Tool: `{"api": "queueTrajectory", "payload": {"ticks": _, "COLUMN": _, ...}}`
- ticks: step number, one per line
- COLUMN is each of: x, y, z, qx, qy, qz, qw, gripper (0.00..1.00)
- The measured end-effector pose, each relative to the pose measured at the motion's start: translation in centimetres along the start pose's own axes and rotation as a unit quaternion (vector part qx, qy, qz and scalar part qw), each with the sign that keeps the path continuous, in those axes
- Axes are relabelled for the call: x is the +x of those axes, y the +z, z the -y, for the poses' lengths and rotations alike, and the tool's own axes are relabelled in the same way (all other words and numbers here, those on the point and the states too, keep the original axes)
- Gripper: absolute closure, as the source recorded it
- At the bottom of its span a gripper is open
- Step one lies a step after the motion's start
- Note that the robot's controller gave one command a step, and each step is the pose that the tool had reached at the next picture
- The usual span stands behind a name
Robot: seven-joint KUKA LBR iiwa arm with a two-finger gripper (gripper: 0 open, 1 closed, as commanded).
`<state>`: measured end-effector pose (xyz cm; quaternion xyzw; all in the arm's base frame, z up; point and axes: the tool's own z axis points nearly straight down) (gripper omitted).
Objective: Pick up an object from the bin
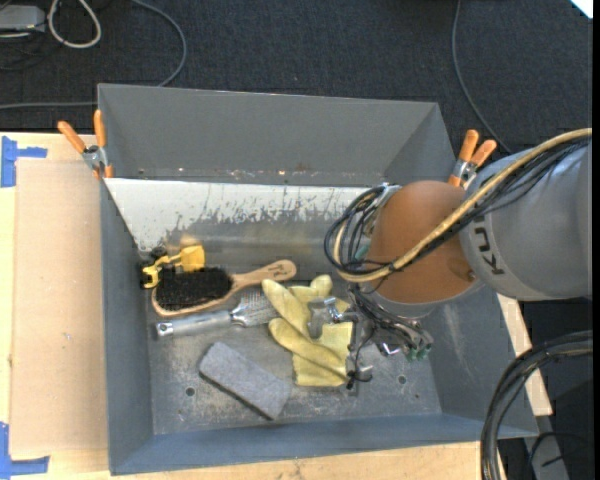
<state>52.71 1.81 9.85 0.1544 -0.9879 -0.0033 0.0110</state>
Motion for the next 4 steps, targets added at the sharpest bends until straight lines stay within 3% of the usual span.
{"api": "queueTrajectory", "payload": {"ticks": 1, "x": 0.1, "y": 3.0, "z": -0.8, "qx": 0.004, "qy": 0.162, "qz": 0.0107, "qw": 0.9868, "gripper": 0.0}}
{"api": "queueTrajectory", "payload": {"ticks": 2, "x": -1.2, "y": 2.8, "z": 0.3, "qx": 0.0, "qy": -0.004, "qz": 0.0009, "qw": 1.0, "gripper": 1.0}}
{"api": "queueTrajectory", "payload": {"ticks": 3, "x": -1.2, "y": 2.8, "z": 0.3, "qx": 0.0, "qy": -0.004, "qz": 0.0009, "qw": 1.0, "gripper": 1.0}}
{"api": "queueTrajectory", "payload": {"ticks": 4, "x": -0.8, "y": 0.1, "z": 0.1, "qx": -0.002, "qy": -0.004, "qz": -0.0054, "qw": 1.0, "gripper": 1.0}}
